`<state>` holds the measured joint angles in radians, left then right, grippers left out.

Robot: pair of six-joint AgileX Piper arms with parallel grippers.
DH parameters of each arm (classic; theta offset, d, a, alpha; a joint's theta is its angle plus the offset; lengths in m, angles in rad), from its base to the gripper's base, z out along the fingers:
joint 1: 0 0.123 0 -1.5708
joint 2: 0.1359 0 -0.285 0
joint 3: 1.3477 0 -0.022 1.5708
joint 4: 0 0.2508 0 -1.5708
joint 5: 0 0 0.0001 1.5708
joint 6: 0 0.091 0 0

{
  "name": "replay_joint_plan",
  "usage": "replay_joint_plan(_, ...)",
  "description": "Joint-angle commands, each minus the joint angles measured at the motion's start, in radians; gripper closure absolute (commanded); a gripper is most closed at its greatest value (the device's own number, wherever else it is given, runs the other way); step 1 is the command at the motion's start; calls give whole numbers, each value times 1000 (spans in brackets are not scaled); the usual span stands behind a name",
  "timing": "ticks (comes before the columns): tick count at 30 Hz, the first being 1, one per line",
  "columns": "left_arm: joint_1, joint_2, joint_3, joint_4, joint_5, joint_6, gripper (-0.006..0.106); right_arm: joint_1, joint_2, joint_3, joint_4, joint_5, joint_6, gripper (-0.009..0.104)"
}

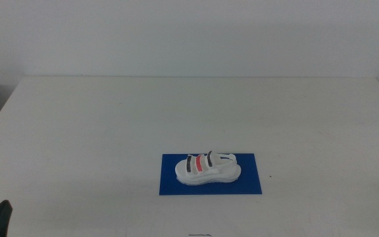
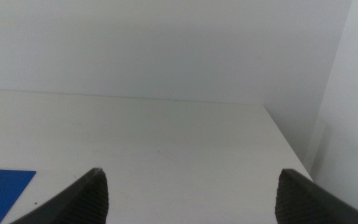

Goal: Use one arm to grab the shoe from the table and place it on the mat.

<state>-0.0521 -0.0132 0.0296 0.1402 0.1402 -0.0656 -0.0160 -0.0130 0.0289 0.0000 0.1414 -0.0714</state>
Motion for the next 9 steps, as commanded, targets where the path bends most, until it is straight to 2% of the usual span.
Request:
replay_joint_plan(1, 14, -21, -3, -3, -76, -15, 7, 2, -19, -19, -9, -77, -5, 1)
replay_joint_plan(9, 38, -21, -3, -3, -76, -15, 7, 2, -19, -19, -9, -77, -5, 1)
